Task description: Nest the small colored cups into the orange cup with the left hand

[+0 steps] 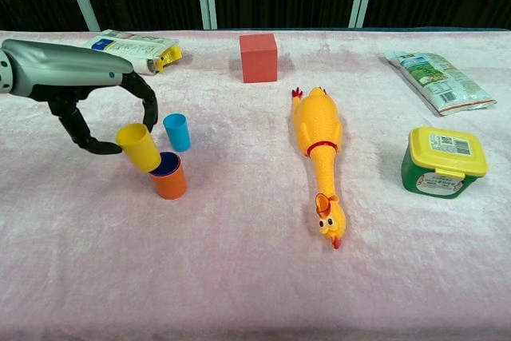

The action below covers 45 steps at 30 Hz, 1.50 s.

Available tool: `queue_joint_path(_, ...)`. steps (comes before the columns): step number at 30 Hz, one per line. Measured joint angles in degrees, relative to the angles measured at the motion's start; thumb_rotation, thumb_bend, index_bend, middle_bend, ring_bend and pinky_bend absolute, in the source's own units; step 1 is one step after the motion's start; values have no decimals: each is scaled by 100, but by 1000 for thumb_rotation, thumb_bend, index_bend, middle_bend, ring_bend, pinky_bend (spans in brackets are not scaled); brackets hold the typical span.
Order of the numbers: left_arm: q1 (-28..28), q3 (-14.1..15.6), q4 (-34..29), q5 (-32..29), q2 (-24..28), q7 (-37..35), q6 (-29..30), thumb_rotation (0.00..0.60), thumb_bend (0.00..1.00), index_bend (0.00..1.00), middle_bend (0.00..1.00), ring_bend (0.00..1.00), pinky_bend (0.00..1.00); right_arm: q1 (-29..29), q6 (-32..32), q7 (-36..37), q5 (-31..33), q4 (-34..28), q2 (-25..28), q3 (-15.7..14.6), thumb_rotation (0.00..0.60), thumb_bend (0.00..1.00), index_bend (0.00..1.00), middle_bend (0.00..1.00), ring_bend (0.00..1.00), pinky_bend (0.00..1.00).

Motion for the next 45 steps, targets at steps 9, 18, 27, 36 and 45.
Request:
queue_joint_path(9,-82,-33,151,10,-249,15,54,600,378,446,270,116,117,2,0,-2,-2,-2,-4,-5,600,168,114,125,253,256)
queue_joint_path(18,-109,-47,183,-37,-288,-20,74,600,375,446,271,116,117,10,-10,-9,-13,1,-8,-12,600,172,114,125,253,256)
queue_joint_path(27,-175,49,224,-253,-262,14,-72,600,197,242,247,103,88,8,-7,-38,36,-16,-8,1,600,173,114,125,252,256)
queue_joint_path(36,-218,105,36,-283,-127,128,51,600,165,182,235,99,85,10,-11,-55,57,-24,-11,1,600,174,114,125,253,256)
queue_joint_path(45,-67,-181,121,118,-150,-139,561,600,211,250,235,99,85,12,-25,-54,94,-39,-7,9,600,174,114,125,253,256)
